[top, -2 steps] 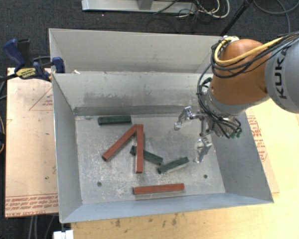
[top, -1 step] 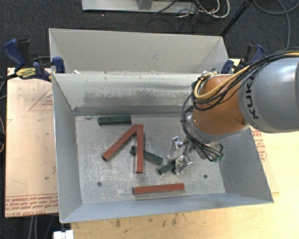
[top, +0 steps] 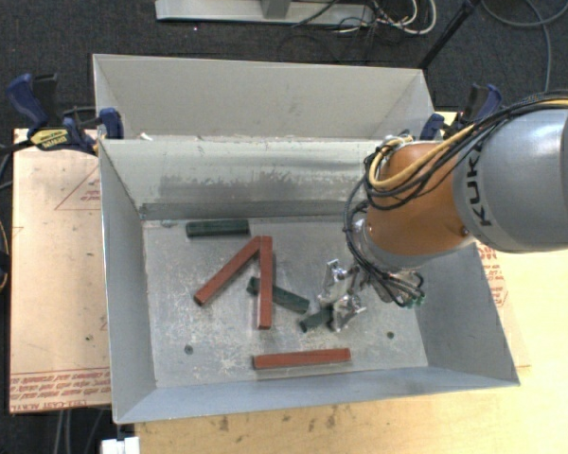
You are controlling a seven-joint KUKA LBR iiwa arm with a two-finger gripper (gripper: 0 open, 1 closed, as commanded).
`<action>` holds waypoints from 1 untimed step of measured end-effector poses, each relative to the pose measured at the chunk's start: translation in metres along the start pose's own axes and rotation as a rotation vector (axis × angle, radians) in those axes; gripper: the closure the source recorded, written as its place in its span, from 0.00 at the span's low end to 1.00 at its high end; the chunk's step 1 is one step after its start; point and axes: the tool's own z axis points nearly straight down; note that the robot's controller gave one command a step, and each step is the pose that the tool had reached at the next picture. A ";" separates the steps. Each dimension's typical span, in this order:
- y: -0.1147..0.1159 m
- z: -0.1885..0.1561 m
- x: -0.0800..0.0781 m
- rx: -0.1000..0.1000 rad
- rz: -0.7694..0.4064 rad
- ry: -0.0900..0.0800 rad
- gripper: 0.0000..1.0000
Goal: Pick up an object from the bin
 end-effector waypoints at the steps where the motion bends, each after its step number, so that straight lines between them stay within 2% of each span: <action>1: 0.001 -0.140 0.003 -0.001 0.039 0.004 1.00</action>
Offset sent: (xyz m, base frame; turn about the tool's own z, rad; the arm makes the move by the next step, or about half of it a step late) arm 0.0000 0.0000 0.0000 0.0000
